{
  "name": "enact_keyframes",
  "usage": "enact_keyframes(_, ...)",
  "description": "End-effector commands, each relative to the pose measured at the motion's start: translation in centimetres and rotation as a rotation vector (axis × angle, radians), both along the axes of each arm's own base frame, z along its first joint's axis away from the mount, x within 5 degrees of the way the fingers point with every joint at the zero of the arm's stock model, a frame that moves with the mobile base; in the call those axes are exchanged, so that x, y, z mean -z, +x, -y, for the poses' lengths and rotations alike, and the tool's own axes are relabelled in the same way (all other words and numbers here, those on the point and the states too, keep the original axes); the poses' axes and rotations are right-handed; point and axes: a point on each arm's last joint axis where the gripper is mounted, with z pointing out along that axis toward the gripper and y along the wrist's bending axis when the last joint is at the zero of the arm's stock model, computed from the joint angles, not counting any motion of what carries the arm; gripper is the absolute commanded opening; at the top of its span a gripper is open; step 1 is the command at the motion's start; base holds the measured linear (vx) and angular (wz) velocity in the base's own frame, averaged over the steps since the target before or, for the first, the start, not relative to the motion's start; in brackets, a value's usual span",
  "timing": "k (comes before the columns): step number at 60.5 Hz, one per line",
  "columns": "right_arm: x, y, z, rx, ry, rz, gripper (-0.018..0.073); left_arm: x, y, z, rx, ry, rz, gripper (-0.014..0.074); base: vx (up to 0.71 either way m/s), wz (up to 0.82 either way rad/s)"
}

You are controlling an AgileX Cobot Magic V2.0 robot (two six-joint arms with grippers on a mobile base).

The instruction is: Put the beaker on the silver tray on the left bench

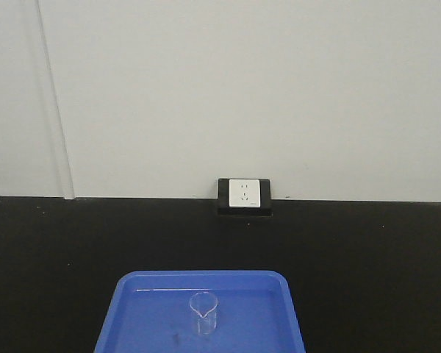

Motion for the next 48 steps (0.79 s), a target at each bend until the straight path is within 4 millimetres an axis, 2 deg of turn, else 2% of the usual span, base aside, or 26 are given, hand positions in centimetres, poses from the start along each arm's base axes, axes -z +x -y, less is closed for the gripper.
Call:
enact_keyframes(1, -0.6, 0.0, 0.0, -0.003, -0.006, 0.084, -0.0010, -0.1, 0.2, 0.1, 0.013, -0.008, 0.070, 0.0001, 0.00, 0.00)
enact_keyframes(26, -0.6, 0.0, 0.0, -0.003, -0.019, 0.087, -0.0010, -0.1, 0.2, 0.1, 0.013, -0.008, 0.070, 0.0001, 0.00, 0.00)
enact_keyframes(34, -1.4, 0.0, -0.1, -0.013, -0.007, 0.177, -0.0010, -0.1, 0.2, 0.1, 0.013, -0.008, 0.070, 0.0001, 0.00, 0.00)
enact_keyframes(40, -3.2, -0.3, -0.2, -0.026, 0.007, 0.318, -0.0010, -0.1, 0.2, 0.1, 0.013, -0.008, 0.070, 0.0001, 0.00, 0.00)
enact_keyframes(48, -7.8, -0.8, -0.2, -0.027, -0.013, 0.445, -0.0010, -0.1, 0.2, 0.1, 0.013, -0.008, 0.070, 0.0001, 0.00, 0.00)
